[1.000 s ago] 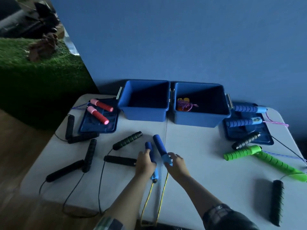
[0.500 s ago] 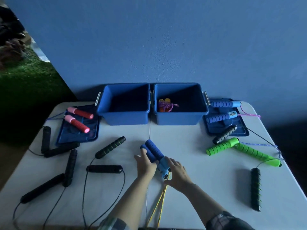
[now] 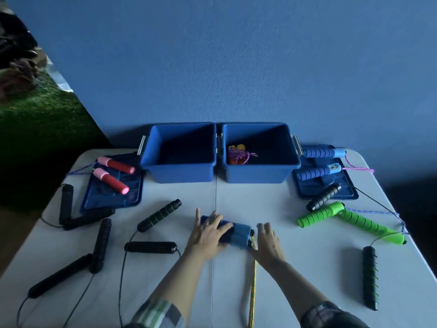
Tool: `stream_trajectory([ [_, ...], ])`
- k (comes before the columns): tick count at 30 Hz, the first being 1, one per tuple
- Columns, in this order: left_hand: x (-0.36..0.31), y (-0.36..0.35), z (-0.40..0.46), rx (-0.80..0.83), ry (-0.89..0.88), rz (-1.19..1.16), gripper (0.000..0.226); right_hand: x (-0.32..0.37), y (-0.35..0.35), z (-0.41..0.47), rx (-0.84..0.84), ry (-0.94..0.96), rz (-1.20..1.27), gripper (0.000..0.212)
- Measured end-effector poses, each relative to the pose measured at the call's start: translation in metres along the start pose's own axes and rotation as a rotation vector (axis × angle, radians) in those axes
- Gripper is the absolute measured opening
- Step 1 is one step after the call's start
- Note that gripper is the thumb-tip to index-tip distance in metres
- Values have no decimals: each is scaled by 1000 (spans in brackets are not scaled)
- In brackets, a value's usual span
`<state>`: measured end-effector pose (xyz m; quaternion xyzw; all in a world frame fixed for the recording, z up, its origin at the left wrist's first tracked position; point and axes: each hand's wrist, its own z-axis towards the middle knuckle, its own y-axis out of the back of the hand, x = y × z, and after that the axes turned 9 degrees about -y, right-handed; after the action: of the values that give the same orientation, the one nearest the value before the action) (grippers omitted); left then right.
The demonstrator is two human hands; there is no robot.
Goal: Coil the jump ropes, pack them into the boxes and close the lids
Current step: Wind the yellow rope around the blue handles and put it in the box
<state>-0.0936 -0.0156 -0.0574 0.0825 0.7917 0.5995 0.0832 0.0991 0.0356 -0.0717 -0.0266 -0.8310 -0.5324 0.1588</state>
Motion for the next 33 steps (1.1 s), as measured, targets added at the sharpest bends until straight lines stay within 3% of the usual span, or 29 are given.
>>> stream_trajectory([
  [6,1,-1,3,-55,-1,7,53,-2,-6,-4,24,-63,15,25],
  [12,0,-10,1,50,39,46,65,1,-8,-8,19,-90,35,7],
  [18,3,-13,-6,-24,-24,-66,54,6,23,11,-17,-66,309,21],
  [24,-1,-20,-16,-21,-96,-68,70,13,38,26,-52,35,326,26],
  [27,-4,-17,-23,-55,-74,-134,65,15,41,30,-72,77,269,26],
  [30,-6,-4,-26,-61,-5,-325,49,16,46,33,-130,128,281,29],
  [33,-7,19,-24,-100,33,-565,49,20,58,38,-149,169,274,39],
])
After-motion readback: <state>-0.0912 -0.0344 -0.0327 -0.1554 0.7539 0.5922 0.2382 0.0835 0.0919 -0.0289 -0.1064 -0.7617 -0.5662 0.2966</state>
